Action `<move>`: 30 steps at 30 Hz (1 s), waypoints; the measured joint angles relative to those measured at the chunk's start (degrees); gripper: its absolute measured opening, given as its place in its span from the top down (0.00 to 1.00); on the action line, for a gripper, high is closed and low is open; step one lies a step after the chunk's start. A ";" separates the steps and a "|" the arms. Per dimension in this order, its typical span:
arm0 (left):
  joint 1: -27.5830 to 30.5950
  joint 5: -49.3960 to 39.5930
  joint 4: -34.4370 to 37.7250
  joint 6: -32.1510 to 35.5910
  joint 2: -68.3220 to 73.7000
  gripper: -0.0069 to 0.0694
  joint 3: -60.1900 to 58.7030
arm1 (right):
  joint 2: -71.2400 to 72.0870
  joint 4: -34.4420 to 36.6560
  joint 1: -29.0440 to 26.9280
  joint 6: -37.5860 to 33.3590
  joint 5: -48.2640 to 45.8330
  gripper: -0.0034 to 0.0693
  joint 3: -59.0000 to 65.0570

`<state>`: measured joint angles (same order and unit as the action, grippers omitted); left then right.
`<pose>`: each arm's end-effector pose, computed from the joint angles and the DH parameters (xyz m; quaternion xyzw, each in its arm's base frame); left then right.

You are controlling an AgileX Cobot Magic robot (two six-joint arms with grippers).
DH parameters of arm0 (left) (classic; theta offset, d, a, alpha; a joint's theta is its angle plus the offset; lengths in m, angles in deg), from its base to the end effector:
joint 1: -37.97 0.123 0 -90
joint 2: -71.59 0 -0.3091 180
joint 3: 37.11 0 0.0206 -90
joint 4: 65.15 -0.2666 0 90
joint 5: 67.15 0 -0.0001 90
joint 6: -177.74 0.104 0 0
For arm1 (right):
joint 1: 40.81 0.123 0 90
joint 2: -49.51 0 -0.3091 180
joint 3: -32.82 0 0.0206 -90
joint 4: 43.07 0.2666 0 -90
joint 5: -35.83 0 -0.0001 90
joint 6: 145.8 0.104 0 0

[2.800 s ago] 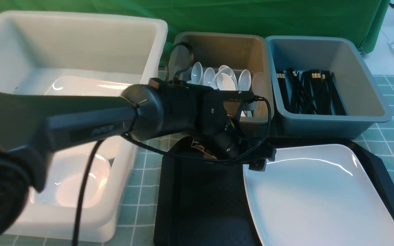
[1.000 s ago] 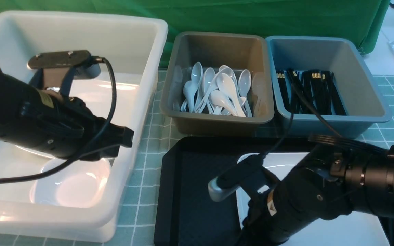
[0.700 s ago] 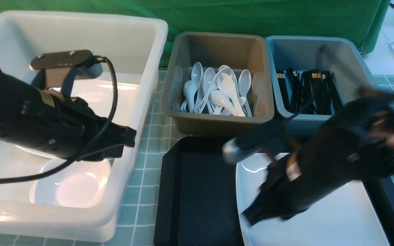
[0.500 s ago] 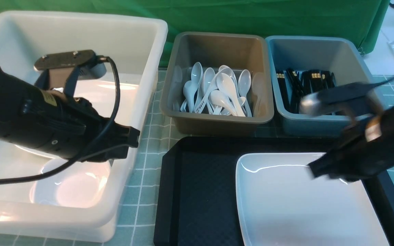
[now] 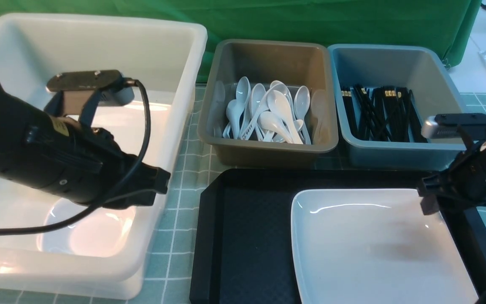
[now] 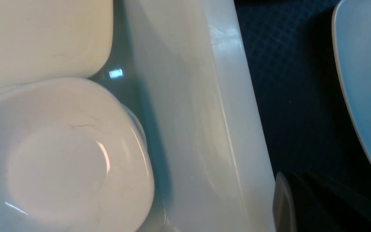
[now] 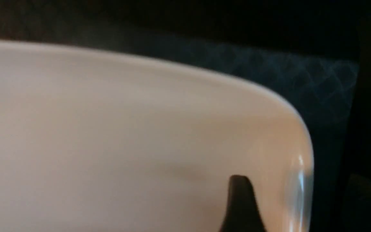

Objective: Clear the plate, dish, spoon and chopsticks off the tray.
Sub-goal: Use the right arm to grab a plate from the dinner plate

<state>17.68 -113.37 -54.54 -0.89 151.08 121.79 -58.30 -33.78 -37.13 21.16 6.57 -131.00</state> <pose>0.2452 -0.1054 0.3123 0.1378 0.9452 -0.1279 0.2670 0.3729 0.0322 0.1930 -0.0820 0.9680 0.0359 0.2343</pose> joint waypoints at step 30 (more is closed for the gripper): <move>0.00 -0.01 -0.61 1.24 0.00 0.90 0.00 | 0.37 4.57 0.00 1.83 -8.07 0.79 -4.15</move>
<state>17.68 -113.39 -55.15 0.35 151.08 121.79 -57.93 -29.22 -37.13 22.99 -1.50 -135.14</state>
